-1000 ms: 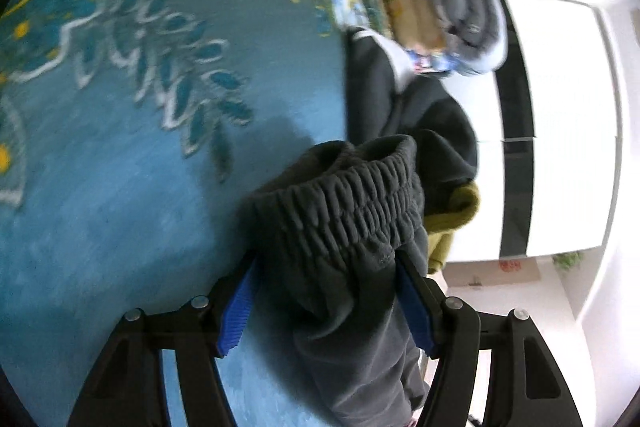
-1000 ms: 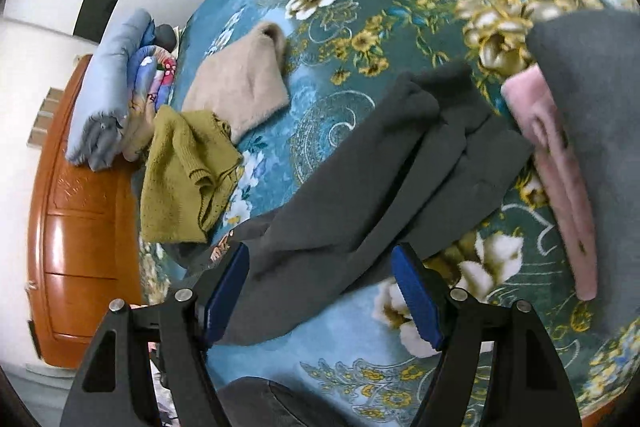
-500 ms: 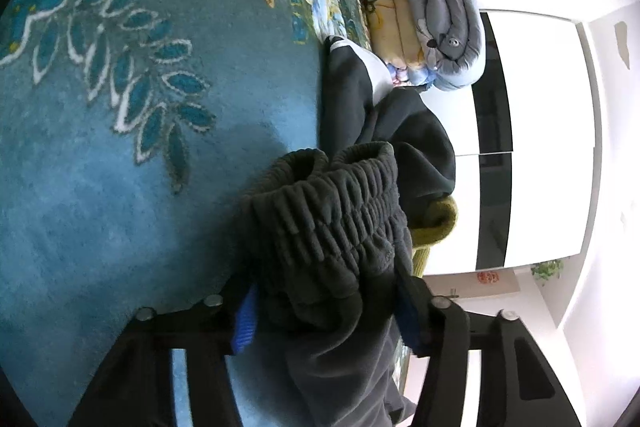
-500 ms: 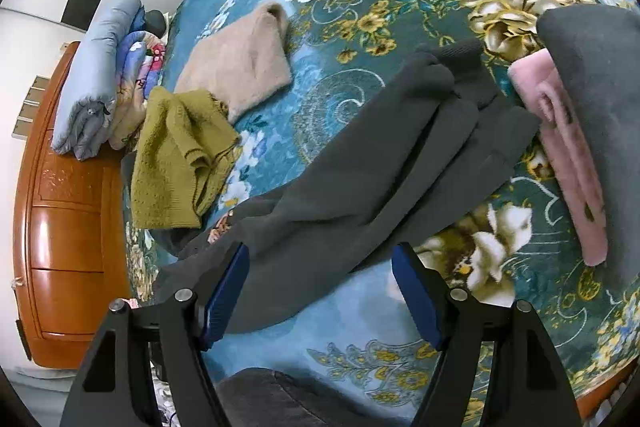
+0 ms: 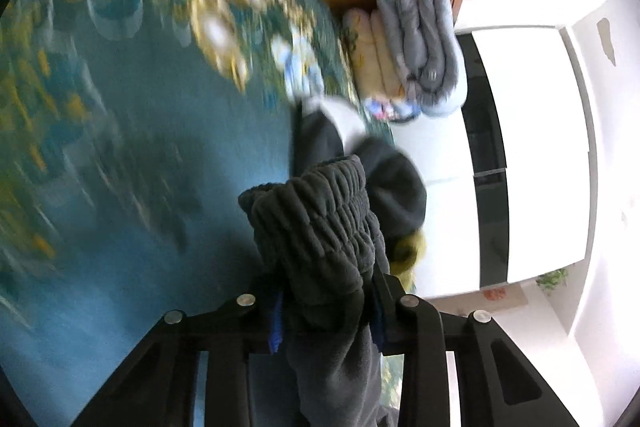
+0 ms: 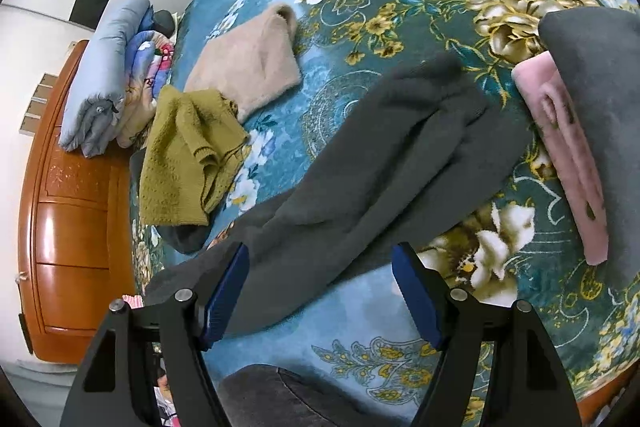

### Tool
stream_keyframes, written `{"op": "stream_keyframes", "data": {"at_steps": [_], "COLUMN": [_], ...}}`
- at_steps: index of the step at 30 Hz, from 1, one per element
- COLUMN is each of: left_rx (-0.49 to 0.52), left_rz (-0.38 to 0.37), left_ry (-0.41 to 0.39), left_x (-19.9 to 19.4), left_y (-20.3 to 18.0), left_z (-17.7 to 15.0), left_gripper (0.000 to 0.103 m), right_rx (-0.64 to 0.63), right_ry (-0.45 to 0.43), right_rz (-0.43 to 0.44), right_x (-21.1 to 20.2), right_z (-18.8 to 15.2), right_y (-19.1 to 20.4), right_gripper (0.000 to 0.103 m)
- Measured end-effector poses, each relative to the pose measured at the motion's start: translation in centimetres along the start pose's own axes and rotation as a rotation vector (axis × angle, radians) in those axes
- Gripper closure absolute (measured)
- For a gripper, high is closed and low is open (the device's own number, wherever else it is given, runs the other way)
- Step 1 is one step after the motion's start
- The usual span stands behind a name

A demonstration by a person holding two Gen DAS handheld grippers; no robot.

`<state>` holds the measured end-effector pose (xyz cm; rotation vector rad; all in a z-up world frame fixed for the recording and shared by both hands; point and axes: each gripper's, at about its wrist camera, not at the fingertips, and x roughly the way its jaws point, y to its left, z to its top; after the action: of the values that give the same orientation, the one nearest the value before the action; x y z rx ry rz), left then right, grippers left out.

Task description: Fold clothes

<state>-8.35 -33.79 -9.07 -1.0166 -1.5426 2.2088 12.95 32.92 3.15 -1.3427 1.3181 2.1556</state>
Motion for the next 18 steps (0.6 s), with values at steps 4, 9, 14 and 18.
{"op": "stream_keyframes", "data": {"at_steps": [4,9,14,18], "left_rx": [-0.008,-0.040,-0.113,-0.102], "left_rz": [0.135,0.288,0.344,0.412], "left_ry": [-0.038,-0.001,-0.002,0.006], "left_x": [-3.2,-3.5,-4.0,-5.1], "left_y": [1.5,3.4,3.1,1.9], "left_z": [3.6,4.9,4.5,3.7], "left_gripper": [0.069,0.067,0.055,0.049], "right_rx": [0.019,0.083,0.099,0.101], "right_ry": [0.024,0.052,0.065,0.080], "right_rz": [0.022,0.035,0.064,0.118], "right_x": [1.2,3.4,5.6,7.8], "right_z": [-0.3,-0.7,-0.5,0.0], "right_y": [-1.3,-4.1,-5.7,-5.8], "right_gripper": [0.028,0.028,0.028,0.028]}}
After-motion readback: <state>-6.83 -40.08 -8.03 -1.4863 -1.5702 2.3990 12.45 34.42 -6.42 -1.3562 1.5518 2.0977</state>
